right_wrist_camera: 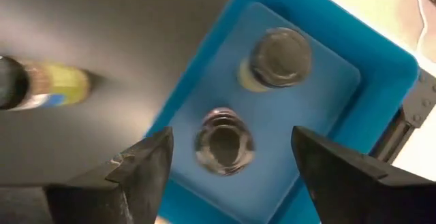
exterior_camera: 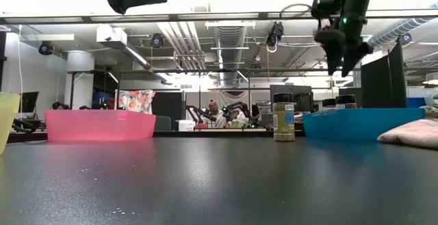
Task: Sort spices by type
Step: Put the green seasoning into the yellow bin
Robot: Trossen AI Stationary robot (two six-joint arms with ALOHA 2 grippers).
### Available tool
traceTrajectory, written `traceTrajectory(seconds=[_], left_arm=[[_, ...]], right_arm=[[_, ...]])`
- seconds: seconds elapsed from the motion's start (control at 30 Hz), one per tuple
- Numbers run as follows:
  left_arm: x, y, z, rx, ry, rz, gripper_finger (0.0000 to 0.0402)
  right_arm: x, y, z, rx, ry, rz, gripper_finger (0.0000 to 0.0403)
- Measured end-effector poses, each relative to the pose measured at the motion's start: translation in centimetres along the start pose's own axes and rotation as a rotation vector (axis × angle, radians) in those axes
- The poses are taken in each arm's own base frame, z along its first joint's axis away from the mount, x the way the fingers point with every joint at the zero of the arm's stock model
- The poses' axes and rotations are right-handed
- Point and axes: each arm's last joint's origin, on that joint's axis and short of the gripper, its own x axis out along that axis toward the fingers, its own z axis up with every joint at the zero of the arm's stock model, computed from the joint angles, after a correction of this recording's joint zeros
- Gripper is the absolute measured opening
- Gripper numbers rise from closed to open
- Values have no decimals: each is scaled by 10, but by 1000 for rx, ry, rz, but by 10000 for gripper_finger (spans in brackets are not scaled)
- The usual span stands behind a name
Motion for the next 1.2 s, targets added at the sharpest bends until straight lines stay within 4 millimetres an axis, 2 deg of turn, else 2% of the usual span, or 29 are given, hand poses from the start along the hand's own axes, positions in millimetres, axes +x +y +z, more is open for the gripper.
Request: traceTrajectory(seconds=[0.13,0.37,0.57,0.77,0.87,0.97,1.1,1.2], left_arm=[[0,0,0,-9,0,-1,212],[0,0,0,-11,0,-2,212],[0,0,0,-26,0,-2,212],[2,-1,-2,-22,7,-2,212],[4,-3,-4,-17,19,-1,212],[6,-5,-6,-10,28,-1,212],[10,-7,-8,-10,26,-1,212],[11,-8,-8,-1,20,-1,212]], right_arm=[[-14,24,-12,-51,-48,55,273],[-35,78,-52,-148,-60,210,252],[-50,126,-96,-214,19,346,241],[-57,168,-152,-222,186,386,221],[-60,179,-178,-162,293,362,199],[-61,181,-202,-87,380,265,164],[-60,172,-224,12,465,51,96],[-59,169,-233,46,466,-42,36]])
